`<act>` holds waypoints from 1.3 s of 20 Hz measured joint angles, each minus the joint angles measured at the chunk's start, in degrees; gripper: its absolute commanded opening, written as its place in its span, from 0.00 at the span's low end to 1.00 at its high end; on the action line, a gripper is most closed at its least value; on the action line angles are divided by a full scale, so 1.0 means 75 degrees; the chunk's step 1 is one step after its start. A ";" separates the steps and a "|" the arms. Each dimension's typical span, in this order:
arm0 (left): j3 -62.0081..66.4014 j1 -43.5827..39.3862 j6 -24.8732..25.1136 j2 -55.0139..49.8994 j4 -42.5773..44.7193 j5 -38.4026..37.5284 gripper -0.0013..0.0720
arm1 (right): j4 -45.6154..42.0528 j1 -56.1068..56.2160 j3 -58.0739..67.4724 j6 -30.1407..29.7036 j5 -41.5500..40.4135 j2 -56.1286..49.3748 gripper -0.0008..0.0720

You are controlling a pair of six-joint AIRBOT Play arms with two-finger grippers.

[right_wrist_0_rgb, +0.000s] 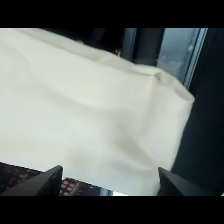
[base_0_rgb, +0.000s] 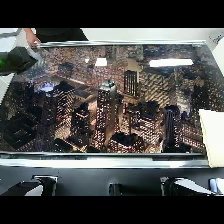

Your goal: Fold the clothes and pants, and hang the long-sleeved shirts on hangers.

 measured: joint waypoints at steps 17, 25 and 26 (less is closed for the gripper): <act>0.0000 0.0000 0.0000 0.0000 0.0003 0.0000 0.06 | 0.0137 0.0000 0.1856 0.0172 0.0790 0.0507 0.93; 0.0000 0.0000 0.0000 0.0000 0.0003 0.0000 0.06 | 0.0137 0.0000 0.1856 0.0169 0.0801 0.0507 0.93; 0.0000 0.0000 0.0000 0.0000 0.0003 0.0000 0.06 | 0.0137 0.0000 0.1856 0.0169 0.0801 0.0507 0.93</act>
